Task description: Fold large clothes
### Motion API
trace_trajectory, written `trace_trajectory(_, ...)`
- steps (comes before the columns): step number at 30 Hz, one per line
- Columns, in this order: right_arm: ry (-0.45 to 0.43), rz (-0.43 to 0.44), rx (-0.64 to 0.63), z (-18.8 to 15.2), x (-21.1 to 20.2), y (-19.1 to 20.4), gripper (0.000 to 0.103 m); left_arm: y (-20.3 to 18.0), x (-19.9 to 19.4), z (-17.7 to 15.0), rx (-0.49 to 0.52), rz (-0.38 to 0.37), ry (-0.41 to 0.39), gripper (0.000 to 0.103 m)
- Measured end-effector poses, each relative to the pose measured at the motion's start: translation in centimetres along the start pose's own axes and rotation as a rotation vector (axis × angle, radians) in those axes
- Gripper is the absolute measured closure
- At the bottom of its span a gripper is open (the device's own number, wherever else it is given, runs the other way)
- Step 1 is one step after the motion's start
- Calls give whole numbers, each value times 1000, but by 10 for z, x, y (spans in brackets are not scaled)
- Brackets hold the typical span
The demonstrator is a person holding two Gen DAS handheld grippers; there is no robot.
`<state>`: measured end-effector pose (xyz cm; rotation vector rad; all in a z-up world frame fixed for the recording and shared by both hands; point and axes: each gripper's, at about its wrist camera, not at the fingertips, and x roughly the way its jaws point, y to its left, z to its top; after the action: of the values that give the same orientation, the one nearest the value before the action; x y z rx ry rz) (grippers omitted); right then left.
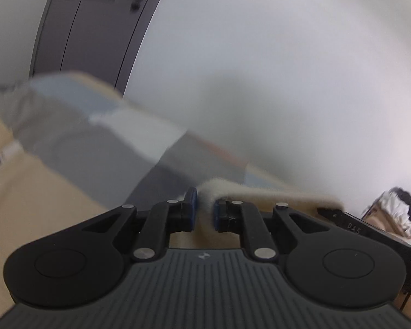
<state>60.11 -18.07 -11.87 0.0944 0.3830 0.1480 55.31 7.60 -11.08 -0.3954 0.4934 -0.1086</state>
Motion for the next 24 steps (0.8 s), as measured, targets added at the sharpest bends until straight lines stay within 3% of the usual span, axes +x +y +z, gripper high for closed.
trace_trajectory(4,79,-19,-15,-44,39,3,92,29,45,-31,-33,69,118,88)
trace_trajectory(7,107,-35,-51,-62,51,15,92,50,76,-36,-80,83,155,86)
trace_trajectory(14,122,-48,-73,-76,60,15,90,46,77,-40,-43,103,167,85)
trace_trajectory(17,114,-38,-73,-77,61,16,90,48,73,-37,-76,92,176,84)
trace_trajectory(19,121,-27,-54,-74,61,13,90,46,82,-33,-66,81,191,75)
trace_trajectory(21,127,-25,-42,-72,61,12,89,42,75,-28,-66,60,213,49)
trace_trajectory(22,129,-21,-28,-70,59,11,87,39,68,-27,-66,44,217,43)
trace_trajectory(24,149,-3,21,-63,51,9,76,35,52,-22,-65,17,206,32)
